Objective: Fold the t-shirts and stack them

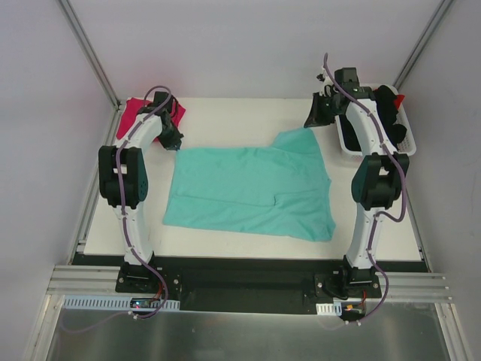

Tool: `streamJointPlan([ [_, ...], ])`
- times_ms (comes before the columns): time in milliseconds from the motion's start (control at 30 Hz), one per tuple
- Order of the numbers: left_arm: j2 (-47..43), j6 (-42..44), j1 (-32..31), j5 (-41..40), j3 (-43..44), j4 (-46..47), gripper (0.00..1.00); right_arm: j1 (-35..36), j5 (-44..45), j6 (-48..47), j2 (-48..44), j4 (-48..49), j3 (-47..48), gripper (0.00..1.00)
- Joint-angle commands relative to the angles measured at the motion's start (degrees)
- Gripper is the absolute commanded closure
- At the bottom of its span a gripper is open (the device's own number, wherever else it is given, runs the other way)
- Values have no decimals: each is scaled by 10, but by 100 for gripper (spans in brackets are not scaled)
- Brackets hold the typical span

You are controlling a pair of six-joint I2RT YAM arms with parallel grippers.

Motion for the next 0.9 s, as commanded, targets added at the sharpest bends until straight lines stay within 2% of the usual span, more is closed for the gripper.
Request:
streamJointPlan([
  [0,-53,11,-1,-9,-28,-11,100,3,-6,4,-72,9,-26,99],
  [400,-110,8,-1,-10,-91,-9,100,21,14,4,-162,-16,-129,99],
  [867,-187,1,-1,-2,-178,-4,100,38,43,17,-291,-23,-299,99],
])
